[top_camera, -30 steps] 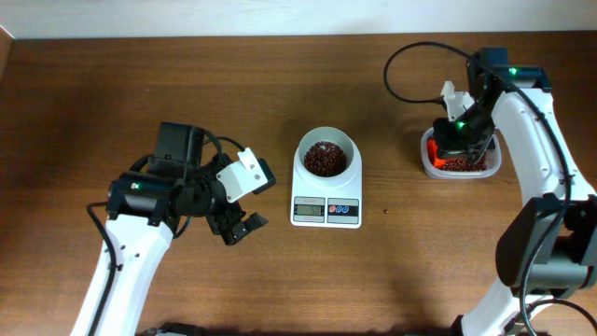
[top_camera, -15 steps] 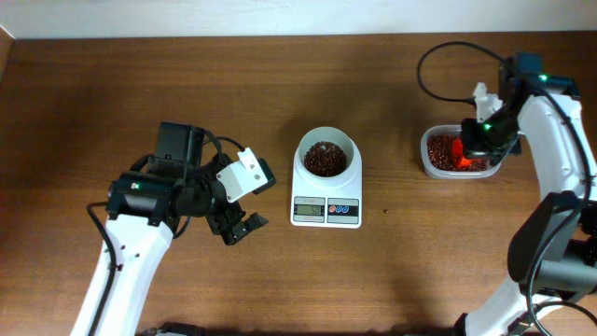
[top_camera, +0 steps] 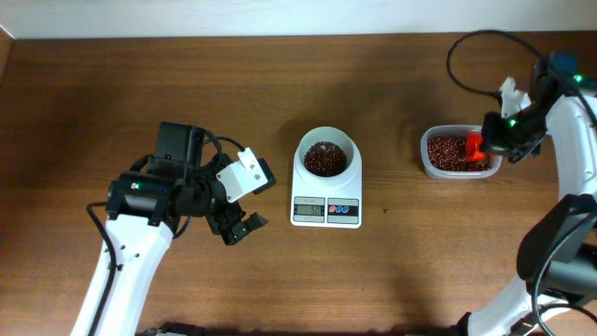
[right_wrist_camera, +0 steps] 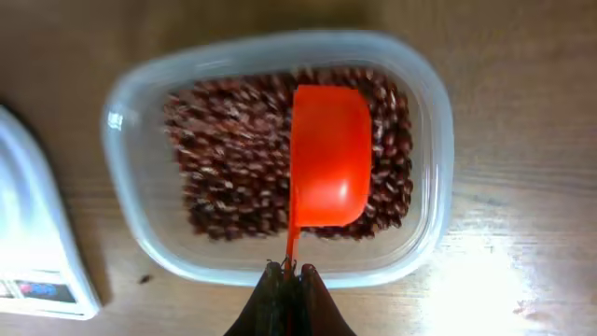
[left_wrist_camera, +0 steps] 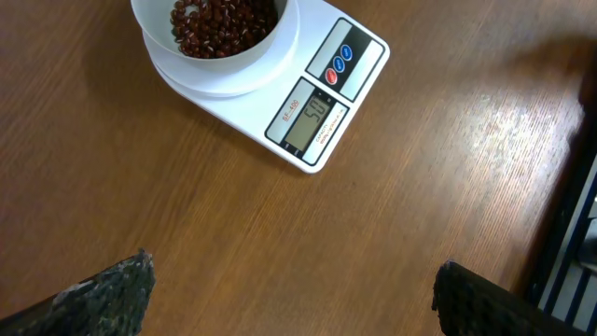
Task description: Scoop and weigh 50g on scale
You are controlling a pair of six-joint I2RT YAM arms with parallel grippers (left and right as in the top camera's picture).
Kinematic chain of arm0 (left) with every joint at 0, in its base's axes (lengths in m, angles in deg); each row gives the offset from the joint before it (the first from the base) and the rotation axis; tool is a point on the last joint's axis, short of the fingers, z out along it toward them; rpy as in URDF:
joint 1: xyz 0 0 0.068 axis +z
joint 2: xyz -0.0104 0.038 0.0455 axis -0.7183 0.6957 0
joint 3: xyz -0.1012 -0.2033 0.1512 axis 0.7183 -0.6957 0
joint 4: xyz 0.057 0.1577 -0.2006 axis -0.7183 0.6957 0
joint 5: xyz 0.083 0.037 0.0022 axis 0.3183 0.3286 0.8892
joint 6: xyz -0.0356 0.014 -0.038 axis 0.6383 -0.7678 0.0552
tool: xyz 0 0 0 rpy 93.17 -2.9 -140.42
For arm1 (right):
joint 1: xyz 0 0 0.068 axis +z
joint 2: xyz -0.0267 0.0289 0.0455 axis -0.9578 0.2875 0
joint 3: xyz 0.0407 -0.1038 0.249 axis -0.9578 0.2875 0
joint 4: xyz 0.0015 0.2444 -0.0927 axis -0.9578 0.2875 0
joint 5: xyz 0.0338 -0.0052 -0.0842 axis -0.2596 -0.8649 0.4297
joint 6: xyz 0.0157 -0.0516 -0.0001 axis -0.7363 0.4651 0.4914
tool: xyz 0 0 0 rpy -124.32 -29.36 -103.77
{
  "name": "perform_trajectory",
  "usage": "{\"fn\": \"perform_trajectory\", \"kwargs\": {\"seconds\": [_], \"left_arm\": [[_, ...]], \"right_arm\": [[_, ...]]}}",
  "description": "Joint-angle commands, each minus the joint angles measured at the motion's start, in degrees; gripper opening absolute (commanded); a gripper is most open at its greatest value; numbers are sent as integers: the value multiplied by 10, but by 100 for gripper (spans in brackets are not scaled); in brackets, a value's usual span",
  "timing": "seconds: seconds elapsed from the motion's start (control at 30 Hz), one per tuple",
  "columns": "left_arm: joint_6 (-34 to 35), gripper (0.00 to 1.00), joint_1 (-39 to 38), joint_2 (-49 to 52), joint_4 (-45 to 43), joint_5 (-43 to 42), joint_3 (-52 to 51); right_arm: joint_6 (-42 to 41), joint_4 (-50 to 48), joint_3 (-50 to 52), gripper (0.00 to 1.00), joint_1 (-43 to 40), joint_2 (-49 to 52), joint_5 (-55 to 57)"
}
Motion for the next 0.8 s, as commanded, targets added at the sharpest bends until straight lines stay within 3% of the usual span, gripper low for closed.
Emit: {"fn": "perform_trajectory", "kwargs": {"seconds": [0.0,0.17,0.3,0.43,0.57,0.7,0.77], "left_arm": [[7,99,-2,-1,0,-2,-3],[7,99,-2,-1,0,-2,-3],[7,99,-2,-1,0,-2,-3],[7,99,-2,-1,0,-2,-3],[7,99,-2,-1,0,-2,-3],[7,99,-2,-1,0,-2,-3],[7,99,-2,-1,0,-2,-3]], "right_arm": [[-5,25,-48,4,-2,-34,-27],[-5,68,-74,4,-2,-108,-99],[-7,70,-70,4,4,-147,-57],[3,65,-21,4,19,-109,47],[4,34,-15,4,53,-102,80],[4,22,-14,4,131,-90,269],[4,14,-14,4,143,-90,298]]}}
